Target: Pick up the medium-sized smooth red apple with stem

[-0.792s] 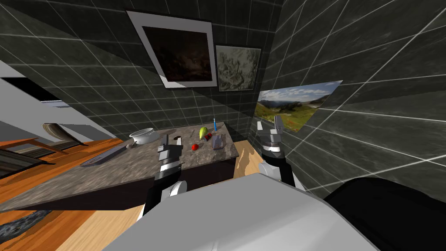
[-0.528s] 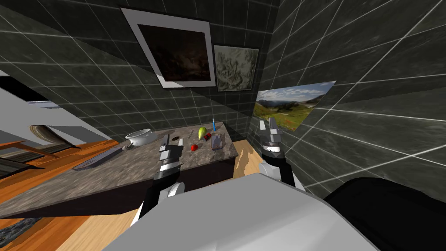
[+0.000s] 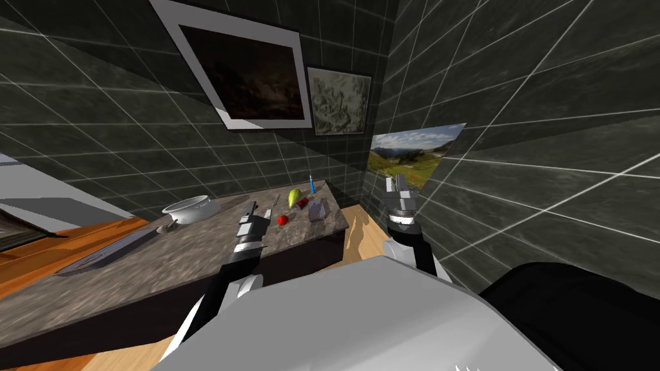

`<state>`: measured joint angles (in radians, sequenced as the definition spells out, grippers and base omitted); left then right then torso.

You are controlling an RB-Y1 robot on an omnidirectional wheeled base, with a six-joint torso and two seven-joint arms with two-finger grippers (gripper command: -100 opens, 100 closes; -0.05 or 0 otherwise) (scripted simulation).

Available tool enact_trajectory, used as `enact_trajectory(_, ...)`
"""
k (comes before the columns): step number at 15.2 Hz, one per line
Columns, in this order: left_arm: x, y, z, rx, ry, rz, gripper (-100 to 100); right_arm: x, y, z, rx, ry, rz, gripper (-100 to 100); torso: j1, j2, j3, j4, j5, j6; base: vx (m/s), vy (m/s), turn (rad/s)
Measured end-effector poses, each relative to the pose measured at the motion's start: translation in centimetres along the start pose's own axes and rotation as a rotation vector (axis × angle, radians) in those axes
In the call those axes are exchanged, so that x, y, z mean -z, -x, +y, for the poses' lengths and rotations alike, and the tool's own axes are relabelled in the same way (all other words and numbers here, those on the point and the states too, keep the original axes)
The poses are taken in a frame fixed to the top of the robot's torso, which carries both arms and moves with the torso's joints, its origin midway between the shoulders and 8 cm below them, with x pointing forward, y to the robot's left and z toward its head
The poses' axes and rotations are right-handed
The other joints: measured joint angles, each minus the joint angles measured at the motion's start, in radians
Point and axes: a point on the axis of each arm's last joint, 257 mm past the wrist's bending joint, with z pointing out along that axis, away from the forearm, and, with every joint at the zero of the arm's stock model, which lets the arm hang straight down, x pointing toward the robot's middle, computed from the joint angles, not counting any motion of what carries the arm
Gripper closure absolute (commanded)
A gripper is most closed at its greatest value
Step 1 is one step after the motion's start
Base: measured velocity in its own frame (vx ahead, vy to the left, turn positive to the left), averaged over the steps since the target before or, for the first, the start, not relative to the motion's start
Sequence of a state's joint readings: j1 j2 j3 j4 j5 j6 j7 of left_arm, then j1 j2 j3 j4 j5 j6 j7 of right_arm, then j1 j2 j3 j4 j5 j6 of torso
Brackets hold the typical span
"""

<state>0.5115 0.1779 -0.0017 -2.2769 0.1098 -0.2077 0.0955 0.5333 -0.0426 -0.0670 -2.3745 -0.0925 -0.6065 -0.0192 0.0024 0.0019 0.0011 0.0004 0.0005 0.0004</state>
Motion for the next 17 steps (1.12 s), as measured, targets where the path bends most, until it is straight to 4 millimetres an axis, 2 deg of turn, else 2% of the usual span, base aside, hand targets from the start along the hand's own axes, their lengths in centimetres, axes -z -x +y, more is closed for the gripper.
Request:
enact_trajectory(11,0.4,4.2,5.3,-0.041,0.216,-0.025,-100,0.0,0.0,0.0,0.0,0.0,0.0,0,0.0,0.0,0.0,0.0,0.0,0.0,-0.027,0.023,-0.173)
enact_trajectory(14,0.9,5.7,7.0,-0.046,0.285,-0.045,-100,0.0,0.0,0.0,0.0,0.0,0.0,0,0.0,0.0,0.0,0.0,0.0,0.0,-0.027,0.025,-0.16)
enact_trajectory(17,1.5,7.2,7.9,-0.05,0.336,-0.062,-100,0.0,0.0,0.0,0.0,0.0,0.0,0,0.0,0.0,0.0,0.0,0.0,0.0,-0.023,0.016,-0.146)
